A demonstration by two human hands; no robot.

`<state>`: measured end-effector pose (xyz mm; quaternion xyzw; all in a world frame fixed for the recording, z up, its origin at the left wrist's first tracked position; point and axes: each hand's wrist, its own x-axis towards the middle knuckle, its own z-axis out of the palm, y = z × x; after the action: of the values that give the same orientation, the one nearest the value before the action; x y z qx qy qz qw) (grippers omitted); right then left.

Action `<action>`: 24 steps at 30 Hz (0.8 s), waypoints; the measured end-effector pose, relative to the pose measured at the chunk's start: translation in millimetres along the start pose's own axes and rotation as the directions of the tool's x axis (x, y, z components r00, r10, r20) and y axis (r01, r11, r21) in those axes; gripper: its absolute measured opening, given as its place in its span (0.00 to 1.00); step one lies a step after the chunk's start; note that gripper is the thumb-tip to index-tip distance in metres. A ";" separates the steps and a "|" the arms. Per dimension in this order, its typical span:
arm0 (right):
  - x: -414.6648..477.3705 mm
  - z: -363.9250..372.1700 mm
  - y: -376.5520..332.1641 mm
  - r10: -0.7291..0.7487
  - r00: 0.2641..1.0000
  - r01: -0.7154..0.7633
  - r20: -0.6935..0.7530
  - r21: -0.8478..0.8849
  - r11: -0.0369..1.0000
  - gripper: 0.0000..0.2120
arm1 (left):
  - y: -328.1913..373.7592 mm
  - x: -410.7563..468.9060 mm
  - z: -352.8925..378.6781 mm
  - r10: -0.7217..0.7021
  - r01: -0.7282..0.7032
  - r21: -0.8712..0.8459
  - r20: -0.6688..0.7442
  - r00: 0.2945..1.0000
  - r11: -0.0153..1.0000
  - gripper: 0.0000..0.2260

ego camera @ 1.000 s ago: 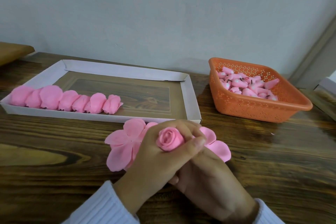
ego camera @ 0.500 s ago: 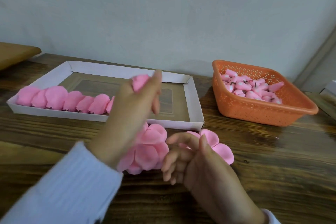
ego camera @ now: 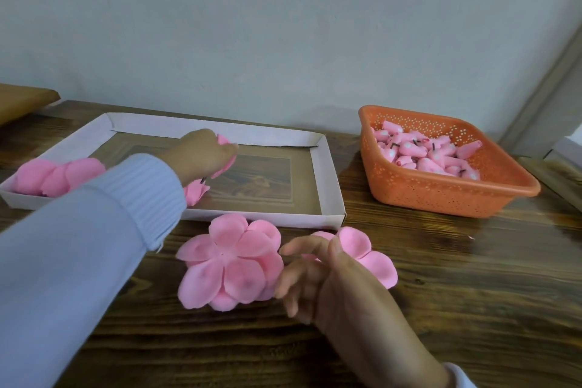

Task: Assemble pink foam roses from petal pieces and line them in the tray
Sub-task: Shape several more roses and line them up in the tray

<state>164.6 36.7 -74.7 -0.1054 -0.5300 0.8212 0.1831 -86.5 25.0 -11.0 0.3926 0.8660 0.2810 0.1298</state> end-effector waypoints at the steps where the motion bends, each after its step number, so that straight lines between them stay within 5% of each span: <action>1: 0.3 -0.2 0.2 0.004 1.000 -0.004 -0.006 -0.016 1.000 0.24 | 0.0 0.7 1.3 -0.008 0.007 0.029 0.027 1.000 1.000 0.25; 7: -1.4 1.3 -0.1 -0.007 1.000 0.007 0.004 -0.075 0.997 0.18 | -1.2 -3.5 8.0 -0.113 0.081 0.150 0.219 0.969 0.985 0.18; 13: -2.7 1.4 -0.6 -0.006 1.000 0.003 -0.026 -0.111 0.994 0.16 | -9.6 7.7 21.1 -0.078 0.009 0.503 0.118 0.990 0.864 0.16; 24: -2.6 1.6 1.6 -0.021 1.000 0.019 -0.013 -0.112 0.994 0.16 | -7.4 21.1 24.6 -0.152 0.005 0.670 0.161 0.975 0.743 0.10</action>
<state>166.0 33.7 -75.5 -0.1162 -0.5749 0.7876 0.1891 -93.9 46.4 -35.3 0.4027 0.9069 -0.0936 0.0816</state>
